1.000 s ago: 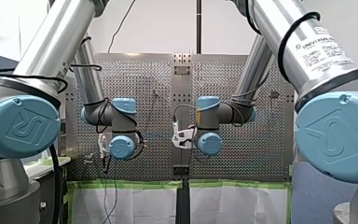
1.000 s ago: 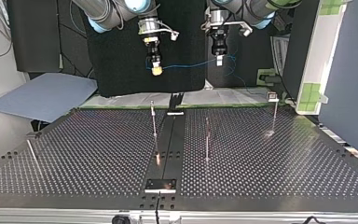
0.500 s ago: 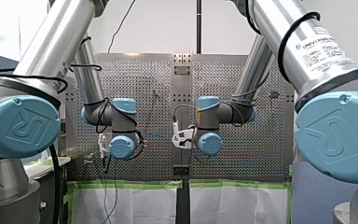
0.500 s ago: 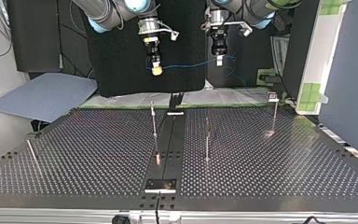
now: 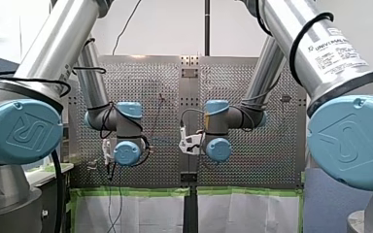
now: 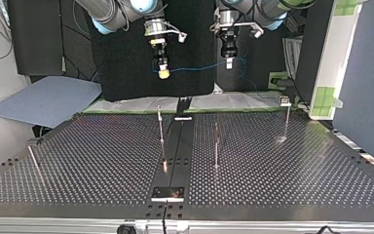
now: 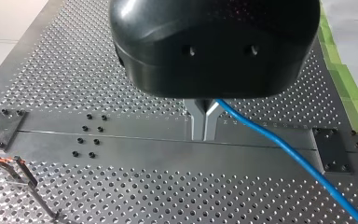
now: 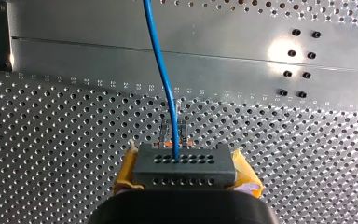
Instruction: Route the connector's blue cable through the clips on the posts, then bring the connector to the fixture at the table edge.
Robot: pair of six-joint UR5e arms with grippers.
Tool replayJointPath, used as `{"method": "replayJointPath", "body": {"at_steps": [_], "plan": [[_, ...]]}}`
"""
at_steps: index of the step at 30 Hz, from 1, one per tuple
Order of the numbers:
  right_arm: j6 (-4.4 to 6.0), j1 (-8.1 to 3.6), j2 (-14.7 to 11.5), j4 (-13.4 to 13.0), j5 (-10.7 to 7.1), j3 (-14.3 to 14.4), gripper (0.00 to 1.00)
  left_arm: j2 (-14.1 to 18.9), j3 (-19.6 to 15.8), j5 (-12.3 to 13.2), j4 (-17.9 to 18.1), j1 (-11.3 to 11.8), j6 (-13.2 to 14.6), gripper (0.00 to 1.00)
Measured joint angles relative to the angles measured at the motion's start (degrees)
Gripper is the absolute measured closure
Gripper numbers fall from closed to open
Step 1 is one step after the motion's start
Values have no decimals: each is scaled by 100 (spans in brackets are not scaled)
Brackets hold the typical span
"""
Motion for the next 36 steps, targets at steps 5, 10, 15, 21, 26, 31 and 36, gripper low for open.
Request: {"method": "replayJointPath", "body": {"at_steps": [5, 10, 15, 21, 26, 31, 36], "plan": [[0, 0, 0, 0, 1, -1, 100, 0, 0, 0, 0, 0, 0, 100], [0, 0, 0, 0, 0, 0, 100, 0, 0, 0, 0, 0, 0, 100], [0, 0, 0, 0, 0, 0, 100, 0, 0, 0, 0, 0, 0, 100], [4, -1, 0, 25, -4, 0, 100, -1, -1, 0, -4, 0, -1, 100], [8, -5, 0, 144, -8, -10, 100, 4, -6, -2, -47, -6, -7, 100], [-4, 35, 94, 275, -51, -48, 100, 22, 1, -6, -121, -48, -40, 100], [-8, 50, 179, 495, -67, -59, 100, 24, 6, -9, -243, -267, -82, 100]]}}
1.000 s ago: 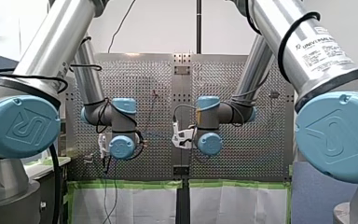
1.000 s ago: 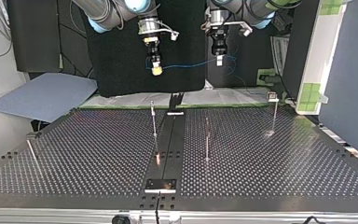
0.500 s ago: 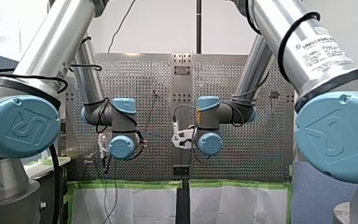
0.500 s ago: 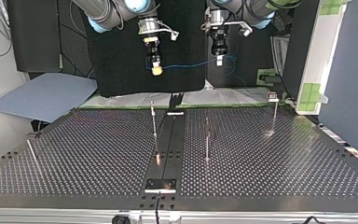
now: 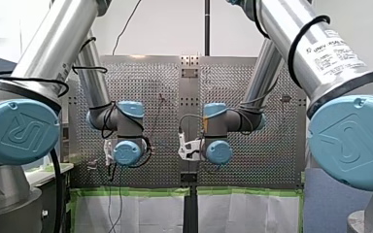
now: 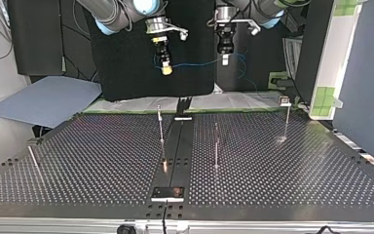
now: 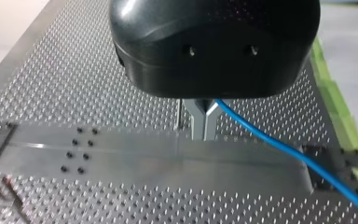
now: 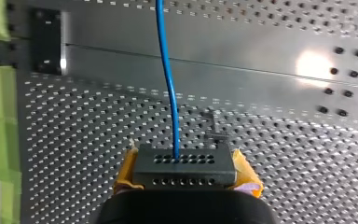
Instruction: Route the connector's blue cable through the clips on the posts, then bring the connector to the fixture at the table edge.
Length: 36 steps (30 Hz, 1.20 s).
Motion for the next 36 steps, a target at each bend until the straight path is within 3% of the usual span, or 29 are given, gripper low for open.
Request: {"method": "replayJointPath", "body": {"at_steps": [5, 13, 21, 30, 36], "plan": [[-1, 2, 12, 99, -3, -2, 100, 2, 2, 0, -18, -110, -5, 100], [-1, 3, 14, 111, -2, -2, 100, -26, 33, 27, -50, -105, -35, 100], [-1, 2, 14, 111, -3, -3, 100, -351, 211, 111, -157, -69, -315, 100], [-1, 2, 14, 111, -3, -3, 100, -759, 221, 114, -161, -67, -356, 100], [12, -9, 2, 99, -16, 11, 100, -837, 222, 114, -161, -66, -357, 100]]}}
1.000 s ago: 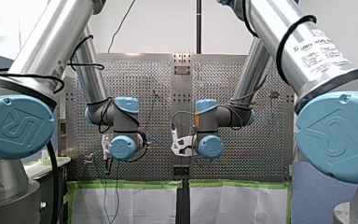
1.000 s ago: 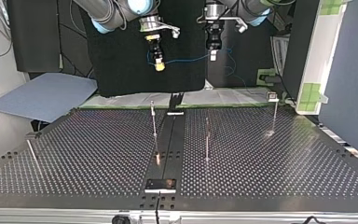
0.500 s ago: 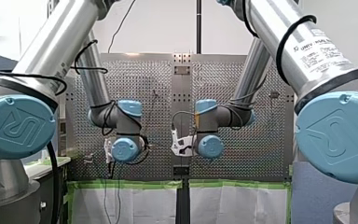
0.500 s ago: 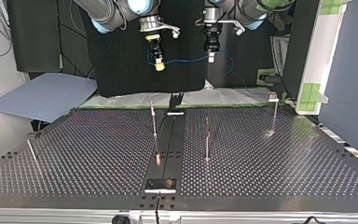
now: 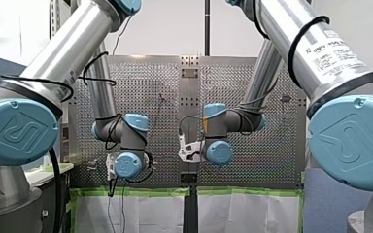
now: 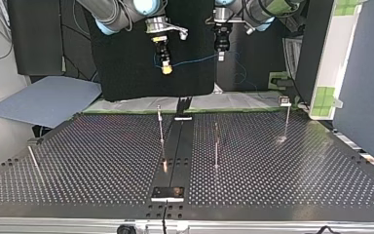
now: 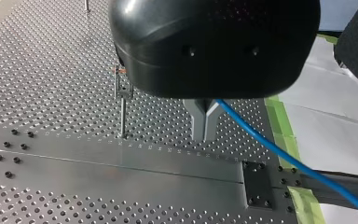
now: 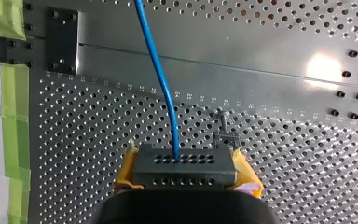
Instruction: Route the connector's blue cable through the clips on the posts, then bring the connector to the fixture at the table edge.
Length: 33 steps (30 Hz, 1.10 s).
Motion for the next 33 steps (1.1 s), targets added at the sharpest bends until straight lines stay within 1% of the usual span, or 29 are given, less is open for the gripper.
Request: {"method": "replayJointPath", "body": {"at_steps": [3, 6, 10, 14, 16, 20, 24, 26, 29, 33], "plan": [[81, -48, -81, -14, -62, 80, 100, 24, 9, 4, -5, -14, 0, 100], [219, -58, -220, -14, -129, 205, 100, 108, 66, 22, -54, -59, -46, 100], [448, -85, -448, -122, -311, 384, 100, 290, 121, 28, -215, -173, -187, 100], [670, -123, -670, -179, -516, 444, 100, 471, 167, -73, -393, -153, -216, 100], [788, -147, -788, -182, -584, 430, 100, 570, 192, -156, -493, -117, -207, 100], [1006, -186, -1007, -147, -666, 331, 100, 770, 211, -275, -692, -57, -182, 100], [1212, -222, -1213, -15, -731, 160, 100, 962, 214, -337, -883, 28, -192, 100], [1315, -247, -1320, 52, -742, 71, 100, 1057, 213, -322, -981, 93, -227, 100], [1419, -296, -1474, 115, -749, -6, 100, 1201, 212, -221, -1122, 221, -293, 100], [1469, -363, -1649, 177, -758, -48, 100, 1380, 212, -55, -1302, 396, -294, 100]]}}
